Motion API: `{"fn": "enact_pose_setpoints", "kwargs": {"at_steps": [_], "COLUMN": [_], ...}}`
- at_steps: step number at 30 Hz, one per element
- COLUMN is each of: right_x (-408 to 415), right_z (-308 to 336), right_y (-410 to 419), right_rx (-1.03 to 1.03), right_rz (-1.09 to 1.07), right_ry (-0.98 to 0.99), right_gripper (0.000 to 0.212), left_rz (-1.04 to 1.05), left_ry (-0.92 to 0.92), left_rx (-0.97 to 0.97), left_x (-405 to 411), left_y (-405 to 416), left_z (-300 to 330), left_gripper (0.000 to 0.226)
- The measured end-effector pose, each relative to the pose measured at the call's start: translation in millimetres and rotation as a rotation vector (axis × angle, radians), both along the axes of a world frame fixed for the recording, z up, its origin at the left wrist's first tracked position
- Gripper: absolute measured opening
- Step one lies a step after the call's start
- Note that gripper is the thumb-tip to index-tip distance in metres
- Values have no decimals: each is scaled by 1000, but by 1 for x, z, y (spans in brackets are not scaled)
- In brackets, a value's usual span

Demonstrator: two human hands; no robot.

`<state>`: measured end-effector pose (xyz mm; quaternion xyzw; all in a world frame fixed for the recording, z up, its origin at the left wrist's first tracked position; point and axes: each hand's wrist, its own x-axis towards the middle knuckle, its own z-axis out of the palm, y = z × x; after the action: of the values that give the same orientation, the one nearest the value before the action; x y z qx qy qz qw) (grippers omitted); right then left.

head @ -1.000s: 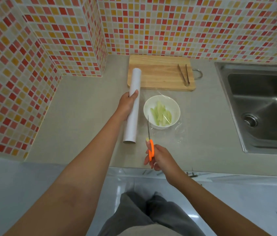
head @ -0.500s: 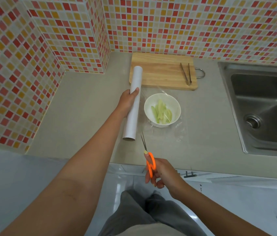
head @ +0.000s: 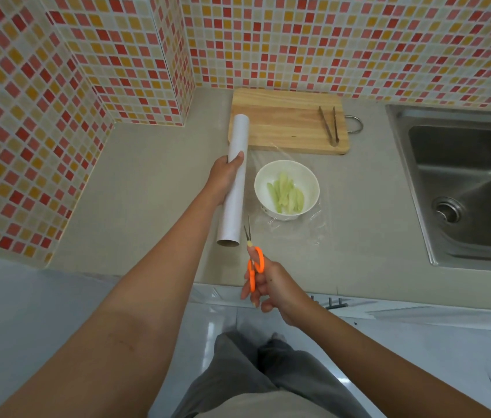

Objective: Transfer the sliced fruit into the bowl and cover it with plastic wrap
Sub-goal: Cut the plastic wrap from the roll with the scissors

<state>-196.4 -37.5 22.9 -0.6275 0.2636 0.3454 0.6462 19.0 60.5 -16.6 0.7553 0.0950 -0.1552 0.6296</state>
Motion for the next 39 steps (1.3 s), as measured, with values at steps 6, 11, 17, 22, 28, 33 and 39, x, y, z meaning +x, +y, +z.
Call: {"fn": "enact_pose_setpoints", "kwargs": {"at_steps": [6,11,17,22,28,33,39], "right_x": [8,11,11,11,9,6,6], "right_z": [-10,-14,-18,-19,-19,-20,-20], "right_y": [6,7,7,6,5,4,5], "right_rx": [-1,1,-9,-4,1,2,12], "right_rz": [-61,-96,-126,-142,-154,-160,-144], "right_ry": [-42,-52,-69,-92,-128,-166,-166], "right_gripper": [58,56,52,50,48,46,47], "left_rz": [-4,-3,4,7,9,4,-7], "left_ry": [8,8,9,17,29,24,34], "left_rx": [13,-12,-25,-10,-15,-11,17], "left_x": [-1,-1,0,0,0,0,-1], "left_y": [0,-1,-2,-4,-5,-5,-3], "left_z": [1,2,3,4,4,4,5], "left_gripper": [34,33,33,32,31,34,35]}}
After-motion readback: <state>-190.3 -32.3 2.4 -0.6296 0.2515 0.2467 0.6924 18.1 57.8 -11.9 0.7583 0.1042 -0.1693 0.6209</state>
